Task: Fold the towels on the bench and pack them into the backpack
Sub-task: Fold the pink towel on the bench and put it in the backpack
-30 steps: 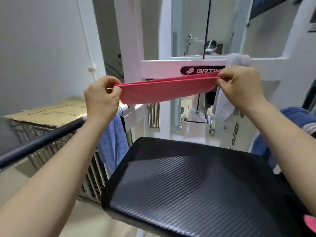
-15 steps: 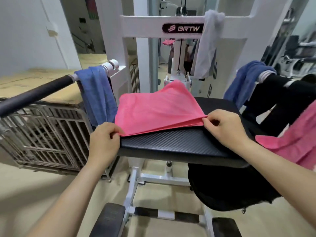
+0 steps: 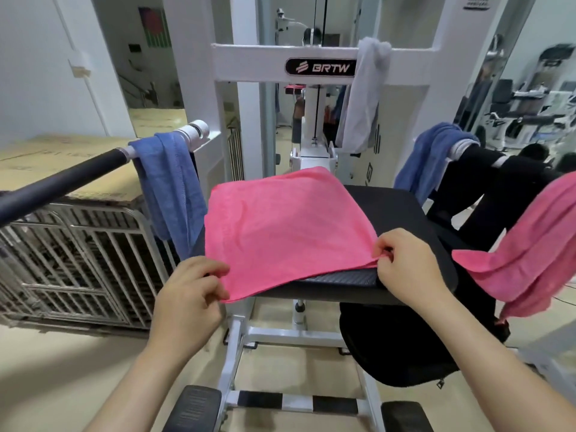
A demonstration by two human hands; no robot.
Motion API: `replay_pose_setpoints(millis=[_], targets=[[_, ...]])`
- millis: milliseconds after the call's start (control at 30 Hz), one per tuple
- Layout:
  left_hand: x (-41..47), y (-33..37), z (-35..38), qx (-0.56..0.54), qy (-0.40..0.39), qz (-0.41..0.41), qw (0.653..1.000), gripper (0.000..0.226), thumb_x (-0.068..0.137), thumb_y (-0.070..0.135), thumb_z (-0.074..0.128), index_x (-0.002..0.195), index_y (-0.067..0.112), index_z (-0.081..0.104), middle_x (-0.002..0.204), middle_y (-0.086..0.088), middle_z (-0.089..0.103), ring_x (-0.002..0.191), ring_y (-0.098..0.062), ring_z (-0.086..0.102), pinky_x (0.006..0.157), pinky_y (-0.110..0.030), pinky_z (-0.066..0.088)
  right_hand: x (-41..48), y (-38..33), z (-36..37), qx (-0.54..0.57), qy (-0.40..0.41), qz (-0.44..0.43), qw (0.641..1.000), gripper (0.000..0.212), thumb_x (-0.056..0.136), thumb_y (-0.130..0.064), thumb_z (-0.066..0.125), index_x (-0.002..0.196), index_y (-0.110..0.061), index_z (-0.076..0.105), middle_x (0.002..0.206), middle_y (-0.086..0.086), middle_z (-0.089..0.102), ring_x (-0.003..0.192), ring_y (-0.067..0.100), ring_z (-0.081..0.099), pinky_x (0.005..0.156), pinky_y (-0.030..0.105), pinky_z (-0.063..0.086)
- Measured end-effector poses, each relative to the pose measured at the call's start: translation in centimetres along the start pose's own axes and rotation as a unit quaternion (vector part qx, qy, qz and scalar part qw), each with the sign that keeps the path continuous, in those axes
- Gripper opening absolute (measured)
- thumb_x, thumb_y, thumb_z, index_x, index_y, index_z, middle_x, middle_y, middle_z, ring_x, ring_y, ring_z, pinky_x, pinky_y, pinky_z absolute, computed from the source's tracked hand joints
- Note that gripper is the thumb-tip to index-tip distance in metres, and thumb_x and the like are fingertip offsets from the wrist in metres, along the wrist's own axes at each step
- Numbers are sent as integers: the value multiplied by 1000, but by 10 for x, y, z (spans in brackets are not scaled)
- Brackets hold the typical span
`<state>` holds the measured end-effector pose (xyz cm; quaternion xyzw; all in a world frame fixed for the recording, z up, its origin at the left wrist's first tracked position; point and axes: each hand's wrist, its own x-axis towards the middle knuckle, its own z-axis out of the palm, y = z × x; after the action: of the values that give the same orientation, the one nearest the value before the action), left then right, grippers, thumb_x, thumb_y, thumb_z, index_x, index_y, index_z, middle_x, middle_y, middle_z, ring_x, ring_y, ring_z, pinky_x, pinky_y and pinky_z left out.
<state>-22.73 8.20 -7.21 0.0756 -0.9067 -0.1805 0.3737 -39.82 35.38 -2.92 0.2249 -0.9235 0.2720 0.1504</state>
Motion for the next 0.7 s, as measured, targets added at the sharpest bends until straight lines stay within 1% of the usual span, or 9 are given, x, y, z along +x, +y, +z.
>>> replay_pose_setpoints(millis=[100, 200, 300, 333, 400, 500, 600, 667, 700], targets=[[7, -1, -12, -17, -62, 6, 998, 22, 53, 6, 43, 53, 17, 61, 69, 12, 64, 78, -14, 58, 72, -32, 47, 14, -2, -24, -40, -123, 26, 991, 15, 75, -7, 55, 66, -9, 67, 77, 7, 66, 77, 27, 61, 72, 39, 53], [18, -2, -24, -13, -208, -7, 978, 28, 50, 8, 43, 49, 31, 59, 60, 15, 63, 69, -9, 60, 67, -35, 51, 31, -2, -54, -67, -249, 44, 965, 27, 77, -12, 57, 55, -22, 70, 64, -4, 69, 70, 15, 64, 70, 34, 55], [38, 4, -29, -34, -324, -67, 943, 36, 60, 3, 46, 50, 31, 65, 59, 16, 68, 59, -7, 64, 63, -25, 52, 55, -13, -60, -13, -226, 26, 974, 27, 81, -12, 59, 61, -26, 71, 66, -10, 69, 73, 10, 65, 72, 31, 53], [48, 6, -27, -59, -303, -95, 946, 41, 64, -4, 48, 50, 29, 67, 58, 15, 68, 57, -6, 63, 59, -21, 49, 67, -19, -54, 4, -193, 15, 981, 24, 84, -14, 58, 68, -26, 71, 68, -10, 69, 75, 10, 65, 74, 31, 52], [76, 7, -17, -74, -172, -130, 974, 45, 70, -10, 50, 54, 27, 69, 59, 15, 69, 55, -4, 59, 53, -13, 41, 100, -30, -32, 14, -144, -2, 989, 17, 89, -22, 55, 84, -23, 71, 82, -8, 70, 84, 15, 65, 79, 33, 52], [125, -14, 10, 23, -53, -127, 990, 24, 86, 7, 57, 87, 24, 75, 88, 9, 72, 81, -8, 62, 74, -21, 43, 162, -32, 18, -7, -171, 12, 985, 44, 91, -46, 50, 114, -12, 66, 116, 6, 67, 106, 28, 61, 90, 36, 49], [162, -52, 40, 81, -122, -154, 977, 29, 95, 27, 53, 121, 23, 64, 126, 2, 64, 117, -22, 56, 97, -35, 43, 212, -30, 59, -31, -212, 15, 977, 61, 93, -55, 41, 132, -11, 53, 139, 10, 53, 125, 30, 50, 99, 37, 41], [178, -68, 49, 58, -172, -200, 963, 34, 95, 32, 54, 128, 26, 59, 127, 3, 63, 120, -21, 55, 98, -33, 42, 234, -31, 71, 9, -227, -20, 974, 46, 91, -43, 52, 130, -20, 57, 137, 4, 54, 127, 25, 49, 102, 33, 38], [184, -73, 50, 29, -186, -220, 957, 33, 93, 33, 58, 125, 27, 60, 117, 2, 65, 114, -20, 58, 93, -30, 43, 243, -31, 73, 33, -244, -37, 968, 34, 88, -35, 60, 120, -24, 63, 125, 0, 60, 119, 21, 54, 98, 30, 41]])
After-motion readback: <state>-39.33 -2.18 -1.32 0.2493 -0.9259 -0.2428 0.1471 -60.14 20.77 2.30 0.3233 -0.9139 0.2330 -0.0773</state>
